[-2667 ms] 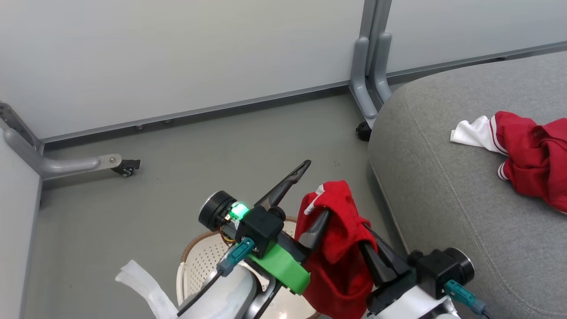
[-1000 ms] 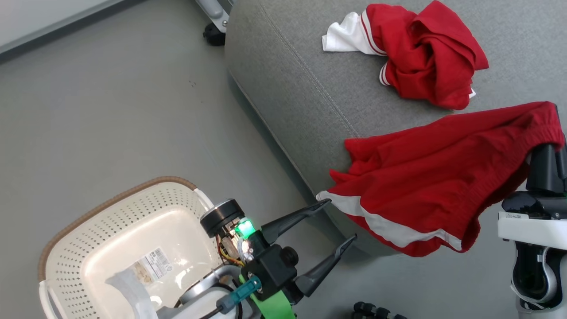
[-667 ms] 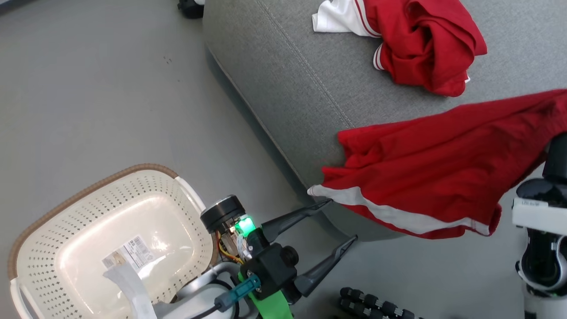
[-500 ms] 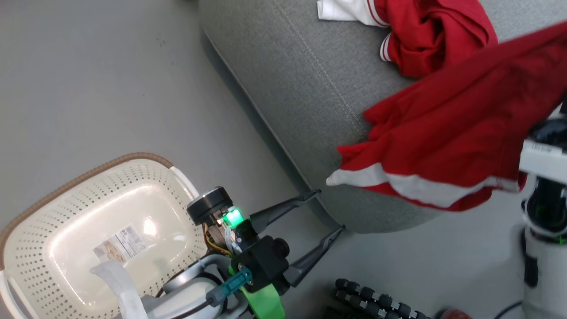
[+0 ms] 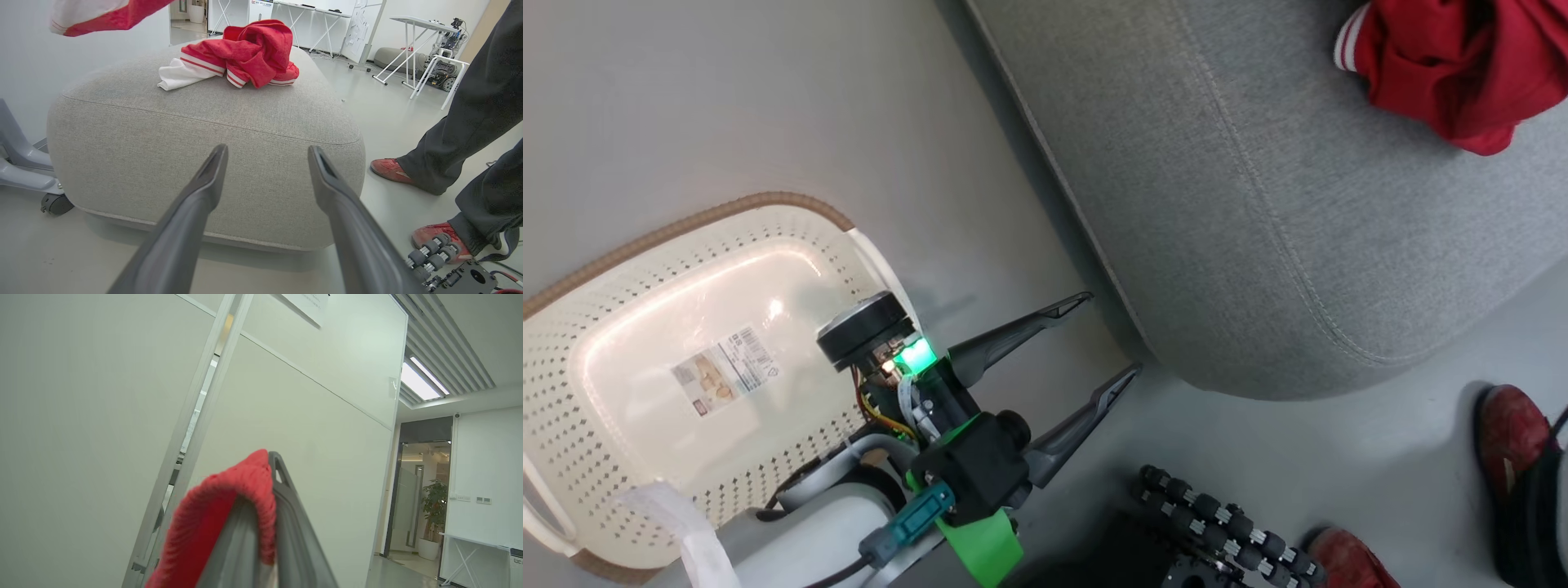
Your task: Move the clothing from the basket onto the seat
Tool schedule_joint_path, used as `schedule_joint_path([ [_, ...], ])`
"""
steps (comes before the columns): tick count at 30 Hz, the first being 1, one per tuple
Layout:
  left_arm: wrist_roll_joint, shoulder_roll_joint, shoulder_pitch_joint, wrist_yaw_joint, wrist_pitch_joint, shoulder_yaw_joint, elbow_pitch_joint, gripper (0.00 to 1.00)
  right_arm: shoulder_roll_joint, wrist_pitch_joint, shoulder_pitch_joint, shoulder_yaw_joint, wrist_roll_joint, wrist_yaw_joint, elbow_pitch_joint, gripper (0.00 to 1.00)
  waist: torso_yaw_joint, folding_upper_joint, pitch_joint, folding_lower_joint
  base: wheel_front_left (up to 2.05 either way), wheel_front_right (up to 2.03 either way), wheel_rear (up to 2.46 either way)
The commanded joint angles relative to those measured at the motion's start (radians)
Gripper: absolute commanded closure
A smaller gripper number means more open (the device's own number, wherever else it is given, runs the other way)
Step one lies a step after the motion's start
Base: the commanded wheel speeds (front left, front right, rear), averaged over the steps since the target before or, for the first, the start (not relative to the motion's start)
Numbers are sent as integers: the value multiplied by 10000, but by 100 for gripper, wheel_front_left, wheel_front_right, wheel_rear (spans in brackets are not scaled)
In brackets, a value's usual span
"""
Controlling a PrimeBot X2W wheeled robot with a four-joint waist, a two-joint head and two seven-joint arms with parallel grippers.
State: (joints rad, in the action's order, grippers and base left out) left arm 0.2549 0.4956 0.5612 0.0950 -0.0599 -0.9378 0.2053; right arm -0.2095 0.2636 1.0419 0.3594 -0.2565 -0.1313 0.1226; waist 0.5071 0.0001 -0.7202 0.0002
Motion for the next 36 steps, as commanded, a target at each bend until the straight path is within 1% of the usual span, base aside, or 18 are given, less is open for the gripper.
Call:
schedule_joint_path([
  [1, -42, 105, 250, -43, -34, 36, 71, 0, -205, 18, 73, 223, 176, 11, -255, 100, -516, -1, -556, -2, 0, 0, 0],
  [4, -103, 226, 328, -155, -6, 161, 202, 0, -528, 17, -374, 560, 668, 11, -909, 100, -577, -1, -830, -2, 0, 0, 0],
  [6, -43, 272, 310, -289, -13, 282, 317, 0, -522, 17, -780, 684, 988, 11, -1418, 100, -579, -1, -962, -2, 0, 0, 0],
  [9, -42, 412, 306, -483, 130, 443, 384, 0, -238, 20, -1320, 1136, 1331, 12, -2321, 100, -546, -1, -1049, -2, 0, 0, 0],
  [11, -133, 431, 357, -560, 177, 474, 461, 0, 178, 20, -1854, 1745, 1638, 12, -3056, 100, -542, -1, -1043, -2, 0, 0, 0],
  [12, -107, 391, 369, -575, 194, 469, 474, 0, 475, 18, -2128, 2176, 1830, 12, -3502, 91, -592, -1, -1020, -2, 0, 0, 0],
  [14, -102, 303, 417, -612, 198, 465, 476, 0, 822, 21, -2590, 2810, 2214, 12, -4186, 39, -695, -1, -963, -2, 0, 0, 0],
  [15, -147, 285, 458, -629, 179, 474, 468, 0, 987, 21, -2758, 3194, 2359, 11, -4406, 0, -748, -1, -932, -2, 0, 0, 0],
  [18, -169, 172, 442, -752, 51, 506, 404, 0, 1415, 20, -3455, 3915, 2656, 11, -4731, 0, -899, -1, -811, -2, 0, 0, 0],
  [20, -88, 69, 356, -883, -113, 573, 311, 0, 1512, 20, -3912, 4330, 2591, 12, -4667, 0, -1020, -1, -688, -2, 0, 0, 0],
  [23, 86, -192, 216, -1070, -501, 667, 62, 0, 1587, 20, -4645, 4507, 2013, 12, -4607, 0, -1275, -1, -358, -2, 0, 0, 0],
  [26, 255, -450, 110, -1211, -1014, 783, -280, 0, 1559, 20, -5314, 4238, 879, 12, -4162, 0, -1535, -1, 87, -2, 0, 0, 0],
  [29, 392, -805, -89, -1651, -1509, 1075, -772, 0, 1577, 20, -6285, 3494, -36, 11, -3293, 0, -1800, -1, 658, -2, 0, 0, 0],
  [31, 538, -1056, -273, -1932, -1769, 1306, -1099, 0, 1565, 20, -6850, 3107, -401, 11, -2737, 0, -1993, -1, 1071, -2, 0, 0, 0],
  [36, 975, -1687, -837, -2396, -2049, 1982, -1684, 0, 1574, 20, -7735, 2490, -1054, 11, -1918, 0, -2558, -1, 2206, -2, 0, 0, 0],
])
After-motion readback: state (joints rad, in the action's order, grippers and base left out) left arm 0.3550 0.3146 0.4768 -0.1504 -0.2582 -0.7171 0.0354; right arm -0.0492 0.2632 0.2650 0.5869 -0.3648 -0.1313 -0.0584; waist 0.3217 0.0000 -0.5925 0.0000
